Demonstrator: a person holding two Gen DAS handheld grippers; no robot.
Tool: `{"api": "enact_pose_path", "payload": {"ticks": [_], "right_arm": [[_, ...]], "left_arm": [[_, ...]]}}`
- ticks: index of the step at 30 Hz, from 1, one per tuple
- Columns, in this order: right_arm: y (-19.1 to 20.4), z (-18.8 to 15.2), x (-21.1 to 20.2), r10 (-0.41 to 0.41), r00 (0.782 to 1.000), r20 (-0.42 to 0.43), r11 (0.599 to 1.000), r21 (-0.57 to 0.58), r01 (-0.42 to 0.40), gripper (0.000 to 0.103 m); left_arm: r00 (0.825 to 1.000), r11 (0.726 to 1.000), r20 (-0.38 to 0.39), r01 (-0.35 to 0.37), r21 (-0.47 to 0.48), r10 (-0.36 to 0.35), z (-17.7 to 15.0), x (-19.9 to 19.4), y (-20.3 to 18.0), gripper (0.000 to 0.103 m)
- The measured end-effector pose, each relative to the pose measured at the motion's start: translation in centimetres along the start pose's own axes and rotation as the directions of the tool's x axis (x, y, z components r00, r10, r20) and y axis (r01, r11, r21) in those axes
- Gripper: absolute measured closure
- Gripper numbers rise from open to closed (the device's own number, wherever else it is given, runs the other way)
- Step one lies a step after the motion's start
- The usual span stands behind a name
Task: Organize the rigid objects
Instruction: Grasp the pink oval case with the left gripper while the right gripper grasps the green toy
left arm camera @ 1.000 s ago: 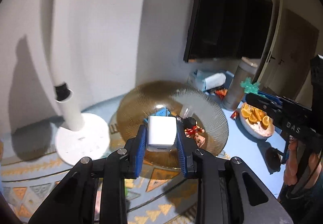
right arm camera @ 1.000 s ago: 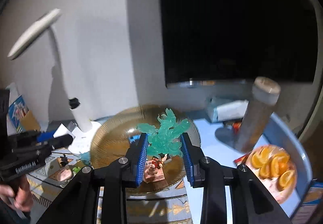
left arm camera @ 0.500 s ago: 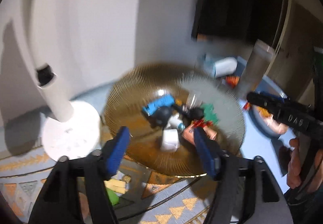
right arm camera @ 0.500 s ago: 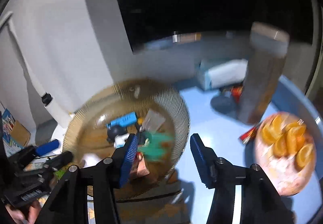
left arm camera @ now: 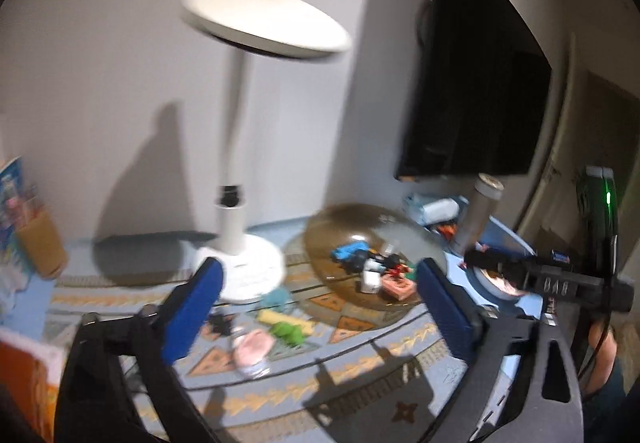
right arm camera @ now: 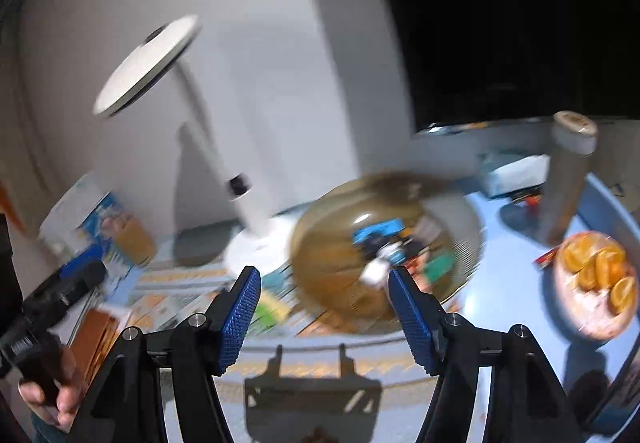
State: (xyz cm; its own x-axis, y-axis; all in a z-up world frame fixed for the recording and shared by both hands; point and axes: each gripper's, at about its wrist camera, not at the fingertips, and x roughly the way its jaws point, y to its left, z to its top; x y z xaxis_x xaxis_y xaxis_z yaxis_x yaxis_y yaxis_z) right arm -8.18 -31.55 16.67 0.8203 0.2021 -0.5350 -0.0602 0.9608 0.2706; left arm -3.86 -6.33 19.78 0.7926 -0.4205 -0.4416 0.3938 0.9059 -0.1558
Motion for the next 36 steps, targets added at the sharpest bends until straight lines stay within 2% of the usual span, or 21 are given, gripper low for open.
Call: {"api": "enact_pose_path", "payload": {"ticks": [2, 4, 7, 10, 14, 16, 17, 18, 20, 27, 32, 36], "right_arm": [[1.8, -1.9, 0.9, 0.017, 0.999, -0.031, 1.000, -0.023, -0.018, 0.038], [3.1, -4.6, 2.5, 0.014, 0.997, -0.075, 0.999, -0.044, -0.017, 0.034], [4.8, -8.9, 5.4, -0.040, 0.994, -0.101, 0.993, -0.116, 0.028, 0.033], [5.9, -12.4, 7.3, -0.072, 0.994, -0.088, 0.979, -0.197, 0.054, 0.033], [5.8, -15.1, 9.3, -0.094, 0.989, -0.116, 0.968, -0.241, 0.064, 0.033], [5.4, -15.1, 9.4, -0.093, 0.989, -0.118, 0.970, -0.235, 0.063, 0.033], [5.3, -15.2, 9.2, -0.084, 0.991, -0.106, 0.972, -0.230, 0.058, 0.031], [5.1, -15.2, 9.1, -0.082, 0.992, -0.101, 0.973, -0.222, 0.058, 0.021], [5.1, -15.1, 9.1, -0.092, 0.990, -0.103, 0.974, -0.217, 0.067, 0.017], [5.8, -15.3, 9.2, -0.084, 0.990, -0.113, 0.969, -0.242, 0.055, 0.017], [5.6, -15.2, 9.4, -0.093, 0.988, -0.123, 0.969, -0.238, 0.061, 0.017], [5.7, -15.2, 9.8, -0.100, 0.985, -0.139, 0.968, -0.243, 0.064, 0.017]], "left_arm": [[0.998, 0.998, 0.018, -0.058, -0.029, 0.058, -1.3, -1.7, 2.0, 0.001], [0.990, 0.989, -0.011, -0.138, -0.057, 0.138, -3.7, -2.0, 4.2, 0.001], [0.965, 0.965, -0.122, -0.245, -0.092, 0.233, -8.1, -0.2, 7.2, 0.001], [0.938, 0.945, -0.215, -0.302, -0.126, 0.272, -12.1, 2.1, 9.2, 0.001], [0.928, 0.940, -0.250, -0.315, -0.135, 0.275, -15.0, 3.6, 9.9, 0.001], [0.925, 0.939, -0.254, -0.321, -0.122, 0.283, -15.9, 4.0, 9.9, 0.001], [0.914, 0.937, -0.284, -0.332, -0.114, 0.289, -16.1, 4.6, 10.0, 0.001], [0.915, 0.940, -0.289, -0.324, -0.107, 0.283, -16.1, 4.3, 9.7, 0.001], [0.914, 0.940, -0.275, -0.332, -0.081, 0.299, -16.0, 4.5, 9.3, 0.001], [0.897, 0.923, -0.224, -0.383, 0.034, 0.381, -16.5, 4.4, 7.1, 0.001], [0.899, 0.924, -0.217, -0.378, 0.052, 0.380, -16.4, 4.3, 6.9, 0.001], [0.910, 0.937, -0.227, -0.349, 0.028, 0.346, -16.2, 4.2, 7.4, 0.001]]}}
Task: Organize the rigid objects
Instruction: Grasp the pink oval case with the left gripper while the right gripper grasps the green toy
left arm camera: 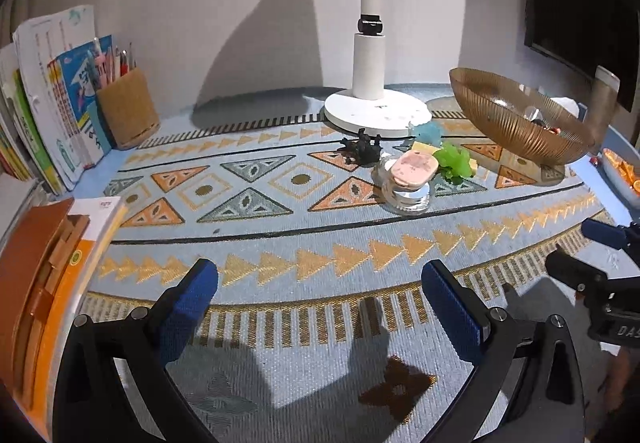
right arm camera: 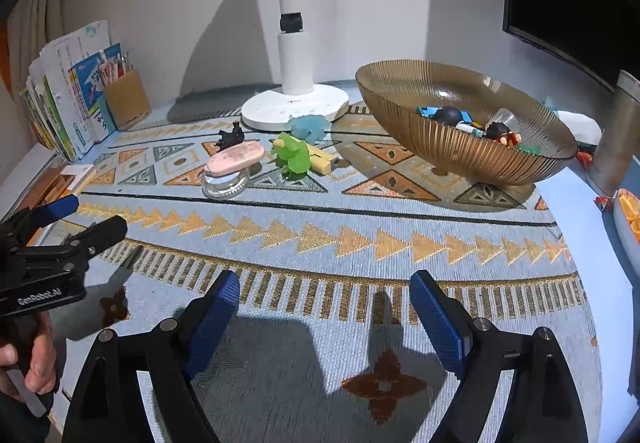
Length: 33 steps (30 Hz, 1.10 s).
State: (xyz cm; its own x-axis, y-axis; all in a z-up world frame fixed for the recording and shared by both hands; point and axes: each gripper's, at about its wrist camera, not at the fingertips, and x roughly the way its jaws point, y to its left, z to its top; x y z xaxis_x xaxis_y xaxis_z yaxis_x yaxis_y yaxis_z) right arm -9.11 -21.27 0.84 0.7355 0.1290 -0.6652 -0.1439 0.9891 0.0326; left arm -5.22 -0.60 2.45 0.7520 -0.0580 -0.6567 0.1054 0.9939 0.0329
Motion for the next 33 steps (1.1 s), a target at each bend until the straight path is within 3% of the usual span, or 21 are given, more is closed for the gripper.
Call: {"api": "enact_pose_path", "payload": {"ticks": [4, 8, 10, 13, 17, 23, 25, 28, 29, 31, 33], "right_arm": [[-0.5, 0.5, 1.0, 0.029, 0.997, -0.075, 0.999, 0.027, -0.027, 0.017], [-0.9, 2.8, 2.1, 0.090, 0.986, -0.141, 0.995, 0.055, -0.083, 0.017], [-0.5, 4.7, 2.6, 0.079, 0.989, -0.128, 0.997, 0.021, -0.077, 0.018], [0.2, 6.9, 4.2, 0.073, 0.985, -0.155, 0.996, -0.040, -0.080, 0.035], [0.8, 8.8, 6.5, 0.061, 0.984, -0.165, 0.991, -0.108, -0.079, 0.038], [0.7, 9.6, 8.6, 0.135, 0.978, -0.156, 0.972, -0.170, -0.161, 0.045], [0.8, 10.0, 9.1, 0.154, 0.976, -0.156, 0.965, -0.189, -0.182, 0.045], [0.8, 10.6, 10.0, 0.200, 0.964, -0.175, 0.960, -0.161, -0.229, 0.050], [0.7, 10.7, 10.4, 0.214, 0.959, -0.186, 0.959, -0.145, -0.242, 0.051], [0.7, 10.8, 11.0, 0.232, 0.952, -0.199, 0.957, -0.126, -0.260, 0.054], [0.8, 10.8, 11.1, 0.238, 0.952, -0.191, 0.956, -0.124, -0.264, 0.059]], "left_arm": [[0.992, 0.997, -0.106, 0.072, 0.007, -0.071, 0.9, 1.4, -0.1, 0.001], [0.982, 0.981, -0.122, 0.160, 0.105, -0.147, 3.5, 2.5, -1.4, 0.002], [0.974, 0.969, -0.123, 0.205, 0.137, -0.189, 4.7, 3.3, -1.9, 0.013], [0.959, 0.942, -0.145, 0.269, 0.202, -0.243, 6.5, 5.5, -3.2, 0.025], [0.945, 0.921, -0.197, 0.306, 0.240, -0.263, 8.1, 8.6, -4.5, 0.033], [0.894, 0.888, -0.281, 0.411, 0.206, -0.349, 8.3, 11.2, -4.4, 0.042], [0.879, 0.877, -0.287, 0.442, 0.190, -0.381, 8.5, 11.3, -4.3, 0.051], [0.880, 0.879, -0.271, 0.443, 0.175, -0.390, 8.7, 11.2, -4.0, 0.067], [0.873, 0.875, -0.272, 0.457, 0.158, -0.406, 8.8, 11.1, -3.8, 0.069], [0.864, 0.872, -0.272, 0.470, 0.135, -0.424, 8.8, 11.0, -3.3, 0.069], [0.871, 0.879, -0.269, 0.457, 0.133, -0.412, 8.7, 10.9, -3.1, 0.069]]}}
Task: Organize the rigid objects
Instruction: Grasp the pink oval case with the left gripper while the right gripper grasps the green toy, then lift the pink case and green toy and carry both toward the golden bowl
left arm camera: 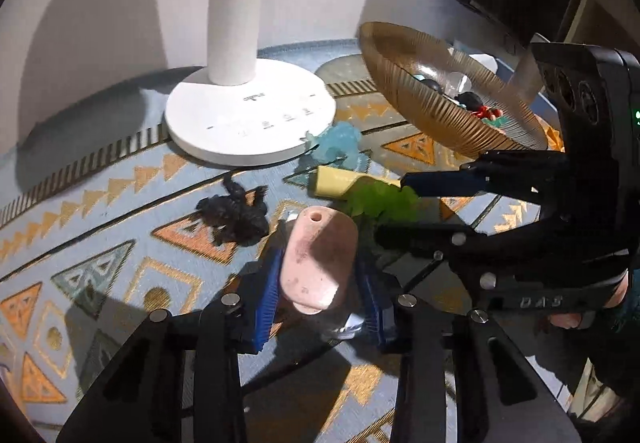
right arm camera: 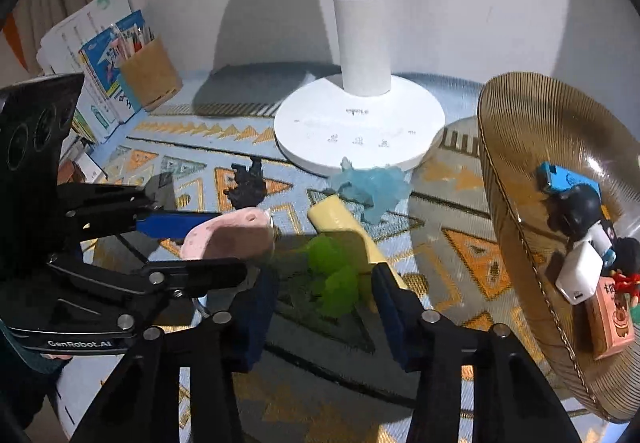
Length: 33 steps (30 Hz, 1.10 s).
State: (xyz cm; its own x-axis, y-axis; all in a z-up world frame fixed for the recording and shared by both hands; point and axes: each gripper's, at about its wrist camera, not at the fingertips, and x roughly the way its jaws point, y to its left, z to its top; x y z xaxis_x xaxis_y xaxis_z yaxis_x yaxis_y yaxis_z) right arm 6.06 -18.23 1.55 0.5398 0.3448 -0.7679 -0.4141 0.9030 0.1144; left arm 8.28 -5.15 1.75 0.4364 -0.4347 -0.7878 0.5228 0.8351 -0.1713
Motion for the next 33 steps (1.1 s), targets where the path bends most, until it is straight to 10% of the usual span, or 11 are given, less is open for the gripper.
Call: {"api": "enact_pose_path", "payload": {"ticks": [4, 18, 33], "right_arm": [[0.4, -0.1, 0.1, -0.037, 0.999, -0.002, 0.999, -0.012, 0.037, 0.082], [1.2, -5.1, -7.3, 0.093, 0.994, 0.054, 0.972, 0.210, -0.102, 0.083], [-2.8, -15.1, -9.4, 0.250, 0.967, 0.052, 0.784, 0.576, -0.233, 0.081]], "left_arm": [[1.000, 1.000, 0.015, 0.005, -0.025, -0.005, -0.6, -1.1, 0.3, 0.069], [0.997, 0.983, 0.056, -0.037, -0.182, 0.048, -6.8, -6.8, 0.1, 0.069], [0.995, 0.976, 0.027, -0.086, -0.202, 0.094, -11.9, -7.5, -4.0, 0.069]]}}
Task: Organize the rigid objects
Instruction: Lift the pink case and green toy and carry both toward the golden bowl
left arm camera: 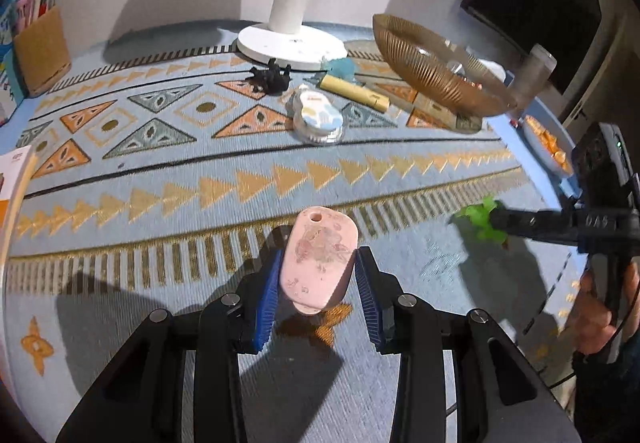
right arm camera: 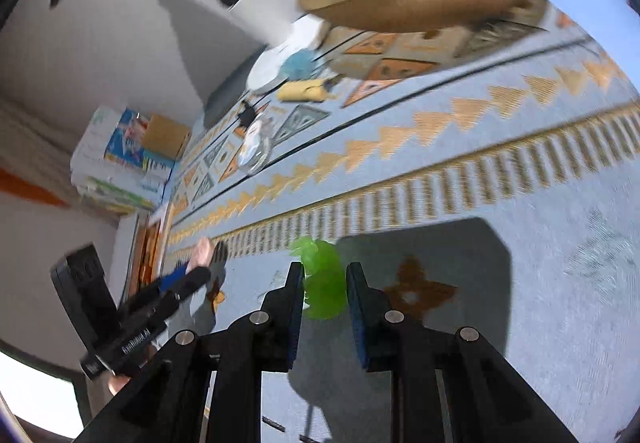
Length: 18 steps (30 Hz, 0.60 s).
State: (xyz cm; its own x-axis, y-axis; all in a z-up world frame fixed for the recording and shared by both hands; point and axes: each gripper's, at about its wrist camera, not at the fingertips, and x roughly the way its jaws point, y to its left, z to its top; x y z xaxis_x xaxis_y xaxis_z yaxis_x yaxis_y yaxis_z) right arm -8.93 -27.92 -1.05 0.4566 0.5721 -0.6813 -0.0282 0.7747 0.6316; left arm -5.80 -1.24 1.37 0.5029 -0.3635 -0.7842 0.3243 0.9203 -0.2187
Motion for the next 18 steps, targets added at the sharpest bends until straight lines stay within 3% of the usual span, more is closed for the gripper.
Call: {"api": "enact_pose_path", "payload": {"ticks": [2, 4, 6, 7, 10, 12, 14, 18], "right_arm": [[-0.7, -0.2, -0.5, -0.016, 1.000, 0.013, 1.000, 0.015, 0.016, 0.077], [-0.8, -0.5, -1.1, -0.009, 1.000, 0.026, 1.000, 0.016, 0.008, 0.066], [-0.4, -0.8, -1.5, -0.005, 0.999, 0.043, 1.000, -0.002, 0.005, 0.044], [0.0, -1.1, -1.7, -0.020, 0.998, 0.053, 0.999, -0.023, 0.022, 0.040], [1.7, -1.7, -1.3, -0.121, 0.991, 0.063, 0.982, -0.136, 0.129, 0.038], [2.8, -2.1, -0.8, -0.211, 0.973, 0.089, 0.949, -0.218, 0.226, 0.038], [3.7, -2.4, -0.2, -0.297, 0.946, 0.130, 0.900, -0.293, 0.323, 0.038], [4.3, -2.3, 1.1, -0.393, 0.899, 0.194, 0.822, -0.364, 0.438, 0.039]], "left_arm": [[1.000, 1.000, 0.007, 0.004, 0.000, -0.004, -0.2, 0.0, 0.0, 0.069], [1.000, 1.000, 0.017, 0.008, -0.009, -0.008, -0.3, 0.0, 0.1, 0.069], [1.000, 0.999, 0.022, 0.014, -0.029, -0.013, -0.5, 0.1, 0.5, 0.069], [1.000, 0.999, 0.023, 0.017, -0.040, -0.016, -0.6, 0.3, 0.7, 0.069], [0.999, 0.998, 0.039, 0.030, -0.061, -0.027, -0.7, 0.1, 1.0, 0.069], [0.999, 0.997, 0.041, 0.033, -0.072, -0.031, -0.8, 0.1, 1.1, 0.069], [0.999, 0.997, 0.043, 0.030, -0.068, -0.027, -0.8, 0.2, 1.0, 0.069], [0.999, 1.000, 0.045, -0.001, -0.030, 0.002, -0.8, 0.3, 0.3, 0.069]]}}
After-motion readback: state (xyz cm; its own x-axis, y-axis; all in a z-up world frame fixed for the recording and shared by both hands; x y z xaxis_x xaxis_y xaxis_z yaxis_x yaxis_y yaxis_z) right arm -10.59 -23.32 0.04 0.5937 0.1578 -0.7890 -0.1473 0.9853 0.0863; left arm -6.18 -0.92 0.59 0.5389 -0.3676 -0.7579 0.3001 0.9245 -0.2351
